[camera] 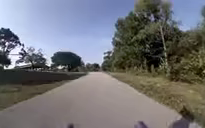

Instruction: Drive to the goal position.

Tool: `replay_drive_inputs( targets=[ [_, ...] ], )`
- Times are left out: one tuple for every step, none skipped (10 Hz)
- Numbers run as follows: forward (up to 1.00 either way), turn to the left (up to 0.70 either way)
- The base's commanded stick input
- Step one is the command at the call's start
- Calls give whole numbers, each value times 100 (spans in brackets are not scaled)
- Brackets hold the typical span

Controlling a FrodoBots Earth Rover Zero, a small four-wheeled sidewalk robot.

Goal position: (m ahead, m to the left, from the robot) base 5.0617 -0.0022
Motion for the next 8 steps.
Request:
replay_drive_inputs(
  targets=[
    [100,2],
    [100,1],
    [100,0],
    [100,1],
    [100,2],
    [100,2],
    [100,2],
    [100,0]
  ],
)
